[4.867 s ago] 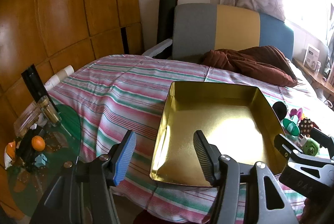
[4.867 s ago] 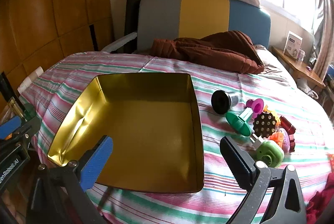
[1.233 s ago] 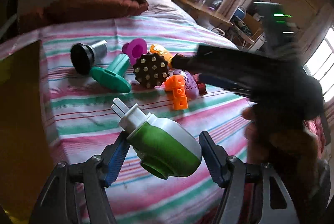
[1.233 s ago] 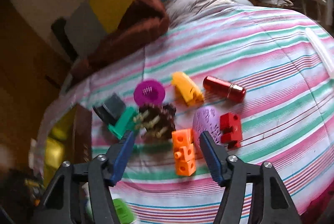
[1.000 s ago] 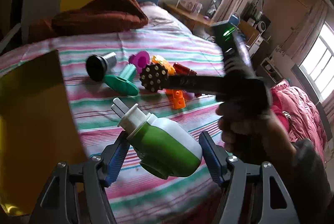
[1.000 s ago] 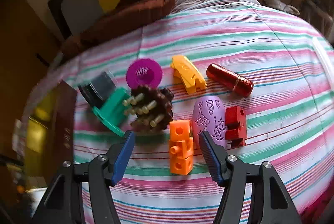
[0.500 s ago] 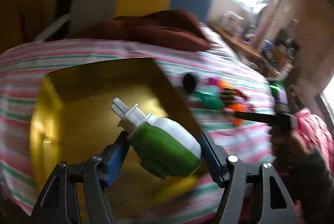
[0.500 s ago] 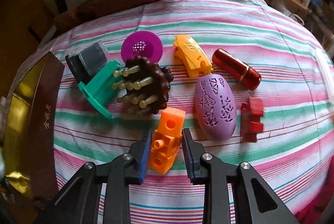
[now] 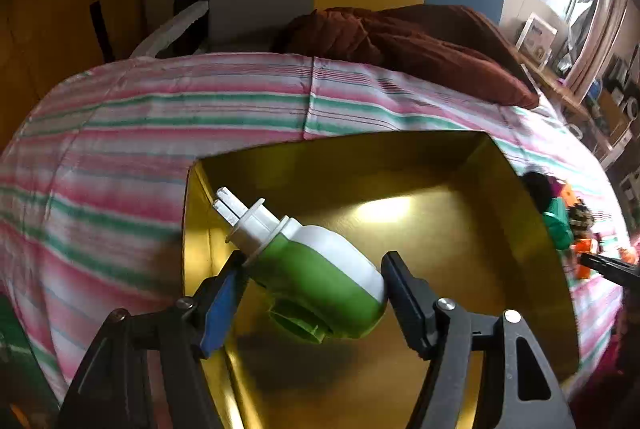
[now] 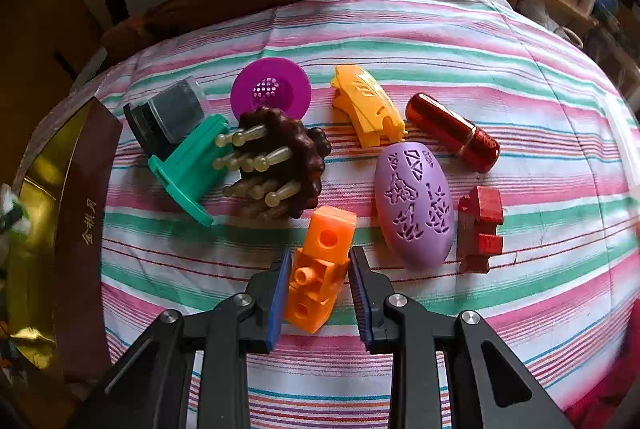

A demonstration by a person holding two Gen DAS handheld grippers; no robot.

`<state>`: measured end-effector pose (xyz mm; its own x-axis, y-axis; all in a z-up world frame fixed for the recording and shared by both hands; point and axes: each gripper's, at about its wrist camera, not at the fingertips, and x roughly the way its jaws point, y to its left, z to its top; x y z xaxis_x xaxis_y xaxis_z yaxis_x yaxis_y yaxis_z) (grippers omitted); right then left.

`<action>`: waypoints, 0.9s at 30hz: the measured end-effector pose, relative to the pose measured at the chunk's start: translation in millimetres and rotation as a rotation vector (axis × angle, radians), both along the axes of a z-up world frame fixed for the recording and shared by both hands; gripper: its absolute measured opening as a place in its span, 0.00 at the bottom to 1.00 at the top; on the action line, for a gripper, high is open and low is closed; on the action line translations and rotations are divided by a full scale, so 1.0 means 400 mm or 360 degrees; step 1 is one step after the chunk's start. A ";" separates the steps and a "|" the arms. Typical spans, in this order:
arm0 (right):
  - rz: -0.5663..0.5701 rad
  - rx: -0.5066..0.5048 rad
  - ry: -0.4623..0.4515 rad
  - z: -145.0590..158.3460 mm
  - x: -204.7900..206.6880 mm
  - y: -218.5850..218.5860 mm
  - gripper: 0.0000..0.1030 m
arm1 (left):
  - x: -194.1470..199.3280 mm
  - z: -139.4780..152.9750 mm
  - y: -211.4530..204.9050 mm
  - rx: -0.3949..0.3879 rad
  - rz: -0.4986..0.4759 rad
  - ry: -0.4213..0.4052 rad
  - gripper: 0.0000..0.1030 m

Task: Organize rigid objects
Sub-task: 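Carry the green-and-white bottle into the gold tray and open the left tool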

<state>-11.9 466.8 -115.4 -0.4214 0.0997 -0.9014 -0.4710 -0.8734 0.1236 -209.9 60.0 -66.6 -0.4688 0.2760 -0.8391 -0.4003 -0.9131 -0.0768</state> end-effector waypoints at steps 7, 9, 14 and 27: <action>0.0016 0.0090 -0.0078 -0.011 -0.011 -0.026 0.25 | -0.085 -0.031 -0.003 -0.0097 0.0076 0.0022 0.68; 0.0030 0.0107 -0.0097 -0.013 -0.014 -0.035 0.25 | -0.101 -0.037 -0.004 -0.0083 0.0072 0.0013 0.68; 0.0035 0.0110 -0.0102 -0.013 -0.015 -0.038 0.25 | -0.099 -0.029 -0.014 -0.0027 0.0092 -0.0021 0.69; 0.0037 0.0138 -0.0109 -0.023 -0.019 -0.036 0.25 | 0.097 0.107 -0.074 0.0035 0.0204 0.0276 0.83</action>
